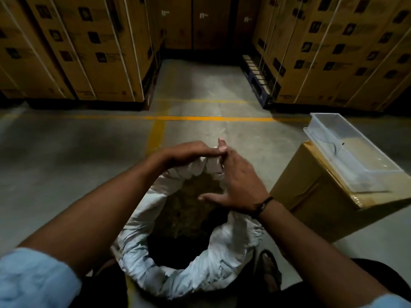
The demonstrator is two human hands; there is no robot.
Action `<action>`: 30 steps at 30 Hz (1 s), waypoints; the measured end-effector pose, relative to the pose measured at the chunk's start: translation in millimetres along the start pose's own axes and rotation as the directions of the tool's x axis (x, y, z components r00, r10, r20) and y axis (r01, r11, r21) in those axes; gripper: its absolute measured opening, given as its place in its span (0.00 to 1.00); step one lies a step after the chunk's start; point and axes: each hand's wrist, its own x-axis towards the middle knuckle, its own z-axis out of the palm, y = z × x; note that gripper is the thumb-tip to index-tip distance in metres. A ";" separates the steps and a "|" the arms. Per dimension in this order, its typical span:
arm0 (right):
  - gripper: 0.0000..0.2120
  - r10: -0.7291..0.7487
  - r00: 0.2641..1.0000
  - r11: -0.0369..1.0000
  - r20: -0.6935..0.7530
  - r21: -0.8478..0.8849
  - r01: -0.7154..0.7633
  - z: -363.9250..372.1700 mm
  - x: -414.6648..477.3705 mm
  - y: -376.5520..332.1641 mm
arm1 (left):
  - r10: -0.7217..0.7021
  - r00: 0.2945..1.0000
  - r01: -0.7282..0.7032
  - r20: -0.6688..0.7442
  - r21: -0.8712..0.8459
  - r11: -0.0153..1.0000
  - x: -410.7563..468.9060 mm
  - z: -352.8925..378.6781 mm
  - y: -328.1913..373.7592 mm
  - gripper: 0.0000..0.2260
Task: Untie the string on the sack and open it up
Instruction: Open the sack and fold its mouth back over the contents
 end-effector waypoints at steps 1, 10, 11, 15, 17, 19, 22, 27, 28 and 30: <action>0.60 0.074 0.997 0.996 0.029 0.047 -0.076 2.3 2.9 -4.2 | -0.014 0.997 0.019 0.069 -0.066 0.998 -0.3 1.8 2.8 0.33; 0.19 0.227 0.857 0.897 0.463 0.243 -0.369 -17.5 7.0 42.7 | -0.050 0.998 0.060 -0.034 0.563 0.824 -1.6 16.7 5.0 0.36; 0.19 0.258 0.830 0.868 0.494 0.260 -0.424 -22.6 3.4 49.9 | -0.061 0.997 0.083 -0.058 0.637 0.766 -2.3 18.9 2.9 0.35; 0.26 0.250 0.769 0.759 0.589 0.373 -0.533 -21.5 -2.1 58.1 | -0.145 0.988 0.152 -0.058 0.568 0.809 -8.8 28.9 8.6 0.28; 0.40 0.249 0.860 0.862 0.446 0.302 -0.407 -19.9 -2.8 51.9 | -0.142 0.988 0.157 -0.068 0.435 0.887 -9.1 25.9 10.4 0.28; 0.57 0.271 0.951 0.954 0.146 0.093 -0.286 -19.0 -6.9 40.1 | -0.159 0.982 0.171 -0.102 0.122 0.978 -10.1 21.1 10.9 0.26; 0.66 0.102 0.995 0.981 0.001 -0.166 -0.100 -6.7 -11.7 5.1 | -0.278 0.960 0.264 -0.027 -0.232 0.936 -12.5 13.9 3.6 0.16; 0.51 0.130 0.974 0.980 0.183 -0.173 -0.098 27.2 12.4 -1.8 | -0.399 0.916 0.377 0.046 -0.446 0.812 -21.1 2.6 -30.5 0.28; 0.50 0.136 0.956 0.986 0.260 -0.131 -0.105 28.7 16.3 1.9 | -0.382 0.921 0.369 0.072 -0.469 0.803 -22.0 2.2 -38.5 0.29; 0.47 0.147 0.916 0.989 0.374 -0.077 -0.127 28.8 22.6 7.9 | -0.327 0.938 0.344 0.117 -0.451 0.824 -22.4 8.5 -46.6 0.29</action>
